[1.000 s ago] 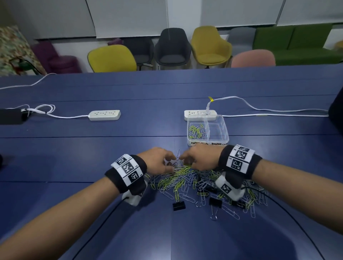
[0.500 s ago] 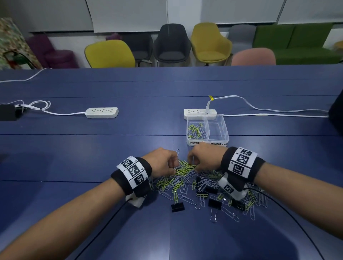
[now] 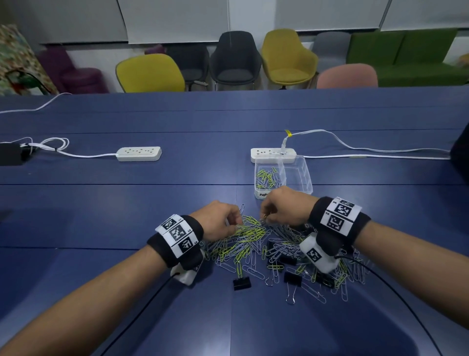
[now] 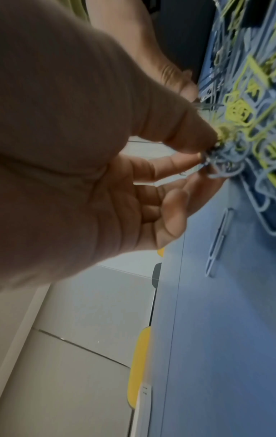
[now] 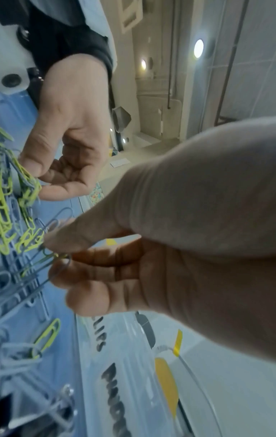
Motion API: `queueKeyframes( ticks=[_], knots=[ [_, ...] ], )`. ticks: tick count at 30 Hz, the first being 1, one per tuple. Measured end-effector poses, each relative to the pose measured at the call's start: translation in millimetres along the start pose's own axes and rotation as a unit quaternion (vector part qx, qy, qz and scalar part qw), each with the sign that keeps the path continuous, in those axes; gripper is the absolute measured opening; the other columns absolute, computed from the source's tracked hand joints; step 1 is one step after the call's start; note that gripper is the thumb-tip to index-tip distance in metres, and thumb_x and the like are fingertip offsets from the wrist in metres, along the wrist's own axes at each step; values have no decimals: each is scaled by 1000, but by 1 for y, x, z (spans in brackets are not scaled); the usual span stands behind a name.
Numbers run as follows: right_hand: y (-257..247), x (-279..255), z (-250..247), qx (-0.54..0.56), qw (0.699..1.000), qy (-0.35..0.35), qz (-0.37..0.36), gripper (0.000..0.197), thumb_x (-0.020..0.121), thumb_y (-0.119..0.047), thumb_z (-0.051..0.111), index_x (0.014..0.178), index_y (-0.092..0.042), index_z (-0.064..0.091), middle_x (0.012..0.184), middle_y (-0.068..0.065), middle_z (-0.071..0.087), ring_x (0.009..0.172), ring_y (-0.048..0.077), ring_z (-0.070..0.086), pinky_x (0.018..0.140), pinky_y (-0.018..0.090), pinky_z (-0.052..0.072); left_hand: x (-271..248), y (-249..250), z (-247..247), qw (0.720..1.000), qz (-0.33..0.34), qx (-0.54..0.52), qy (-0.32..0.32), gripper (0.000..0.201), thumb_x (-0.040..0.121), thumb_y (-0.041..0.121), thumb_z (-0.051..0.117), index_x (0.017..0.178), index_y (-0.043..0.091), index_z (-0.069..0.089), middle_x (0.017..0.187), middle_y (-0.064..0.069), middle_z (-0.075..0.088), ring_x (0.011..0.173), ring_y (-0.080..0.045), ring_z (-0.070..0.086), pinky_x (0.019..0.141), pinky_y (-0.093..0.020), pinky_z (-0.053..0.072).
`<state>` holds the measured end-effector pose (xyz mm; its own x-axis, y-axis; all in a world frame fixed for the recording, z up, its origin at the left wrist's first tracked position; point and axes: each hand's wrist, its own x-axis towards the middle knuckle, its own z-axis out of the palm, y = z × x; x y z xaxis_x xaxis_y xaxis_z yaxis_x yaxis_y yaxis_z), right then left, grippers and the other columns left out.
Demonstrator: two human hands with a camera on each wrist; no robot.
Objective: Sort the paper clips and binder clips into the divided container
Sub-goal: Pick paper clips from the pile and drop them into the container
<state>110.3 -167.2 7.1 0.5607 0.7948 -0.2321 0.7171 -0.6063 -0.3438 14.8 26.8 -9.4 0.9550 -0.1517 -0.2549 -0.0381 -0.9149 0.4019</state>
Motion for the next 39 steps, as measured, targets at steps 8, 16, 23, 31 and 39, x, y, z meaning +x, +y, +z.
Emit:
queueKeyframes(
  ticks=[8, 16, 23, 31, 39],
  knots=[
    [11, 2, -2, 198, 979, 39, 36, 18, 84, -6, 66, 99, -14, 71, 68, -4, 67, 50, -5, 57, 52, 10, 44, 2, -5, -4, 994, -12, -81, 74, 25, 92, 18, 54, 117, 20, 59, 83, 9, 63, 72, -6, 57, 73, -21, 45],
    [12, 6, -2, 566, 809, -26, 157, 19, 89, -9, 35, 77, -13, 50, 58, 1, 41, 44, 12, 41, 41, 22, 27, 5, -7, -5, 987, -23, -143, 69, 14, 95, 24, 56, 106, 19, 64, 88, -1, 69, 71, -11, 60, 71, -22, 48],
    [7, 7, -2, 601, 775, -87, 172, 29, 86, -33, 34, 61, -19, 38, 56, 0, 40, 40, 13, 30, 42, 18, 13, 13, -10, -5, 934, -84, -336, 90, 8, 97, 14, 50, 89, 16, 51, 77, -2, 64, 59, -13, 51, 64, -26, 44],
    [-10, 14, 8, 431, 896, -27, 99, 29, 102, -32, 36, 84, -16, 51, 56, -4, 32, 40, 10, 23, 39, 18, 20, 3, -17, -7, 963, -35, -266, 11, 14, 101, 17, 45, 110, 16, 55, 78, 2, 58, 60, -11, 55, 60, -15, 45],
    [-26, 20, 14, 14, 998, -51, 17, 27, 89, -45, 60, 110, -29, 54, 81, -6, 56, 77, 18, 59, 69, 30, 45, -11, -25, -21, 932, -140, -330, 46, 17, 80, 29, 41, 71, 17, 48, 63, 1, 38, 51, -14, 28, 50, -25, 23]
  ],
)
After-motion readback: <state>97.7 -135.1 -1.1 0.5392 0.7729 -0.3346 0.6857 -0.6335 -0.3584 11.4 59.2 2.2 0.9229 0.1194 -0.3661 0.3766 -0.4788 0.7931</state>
